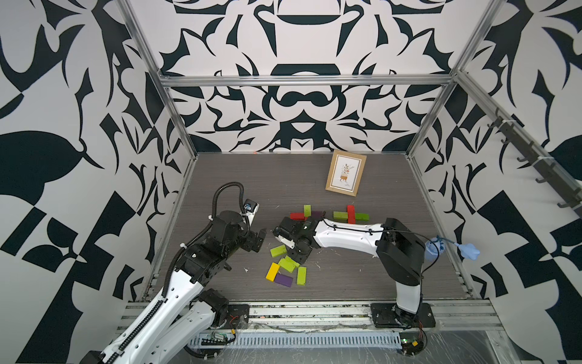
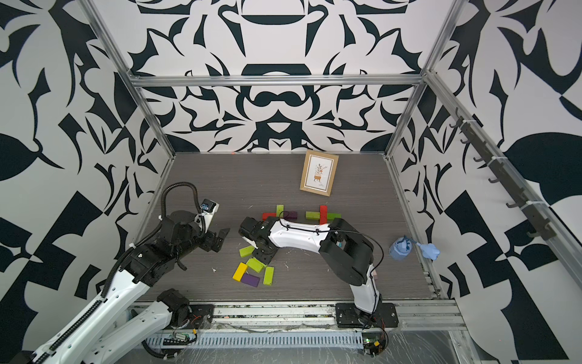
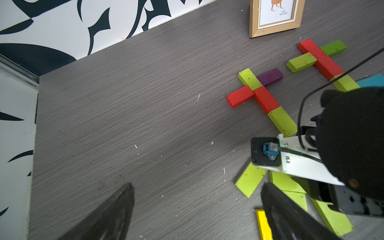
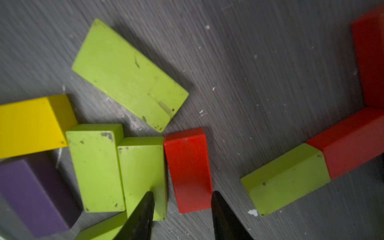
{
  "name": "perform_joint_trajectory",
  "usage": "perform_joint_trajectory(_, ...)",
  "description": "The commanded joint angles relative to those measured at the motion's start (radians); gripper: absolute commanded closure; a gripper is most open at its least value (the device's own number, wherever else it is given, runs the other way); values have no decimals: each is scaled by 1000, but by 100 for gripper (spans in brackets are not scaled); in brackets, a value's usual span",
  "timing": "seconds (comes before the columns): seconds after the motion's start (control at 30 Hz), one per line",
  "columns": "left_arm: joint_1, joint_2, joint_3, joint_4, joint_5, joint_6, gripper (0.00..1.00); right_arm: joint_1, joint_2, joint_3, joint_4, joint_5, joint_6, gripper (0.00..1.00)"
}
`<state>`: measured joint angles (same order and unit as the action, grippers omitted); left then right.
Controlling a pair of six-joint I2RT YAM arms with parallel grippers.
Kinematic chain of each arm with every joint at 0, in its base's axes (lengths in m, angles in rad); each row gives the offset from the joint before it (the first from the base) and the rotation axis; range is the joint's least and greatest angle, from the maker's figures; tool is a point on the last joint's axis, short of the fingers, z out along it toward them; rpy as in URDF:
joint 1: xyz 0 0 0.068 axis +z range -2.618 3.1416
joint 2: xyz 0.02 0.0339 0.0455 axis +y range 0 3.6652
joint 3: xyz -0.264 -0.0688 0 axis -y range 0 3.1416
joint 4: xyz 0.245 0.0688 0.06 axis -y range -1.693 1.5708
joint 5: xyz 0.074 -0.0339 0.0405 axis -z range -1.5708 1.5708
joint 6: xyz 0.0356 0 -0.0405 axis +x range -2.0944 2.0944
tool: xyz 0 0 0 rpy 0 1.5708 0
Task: Assemble the letter t with building blocks
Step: Pick up the building block from the center of the board.
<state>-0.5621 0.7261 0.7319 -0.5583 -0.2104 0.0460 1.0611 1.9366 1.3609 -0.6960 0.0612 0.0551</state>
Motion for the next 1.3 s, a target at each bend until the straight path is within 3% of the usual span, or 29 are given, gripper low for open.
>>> perform_joint_trajectory(0.0, 2, -14, -11, -1, -7, -16, 1, -5, -12, 34, -16, 53, 0, 52)
perform_joint_trajectory(0.8, 2, -20, -10, -3, -10, -18, 1, -23, 33, 47, -28, 32, -55, 52)
perform_joint_trajectory(1.27, 1, -24, -14, -1, -14, -18, 1, -23, 47, 54, -30, -47, -84, 52)
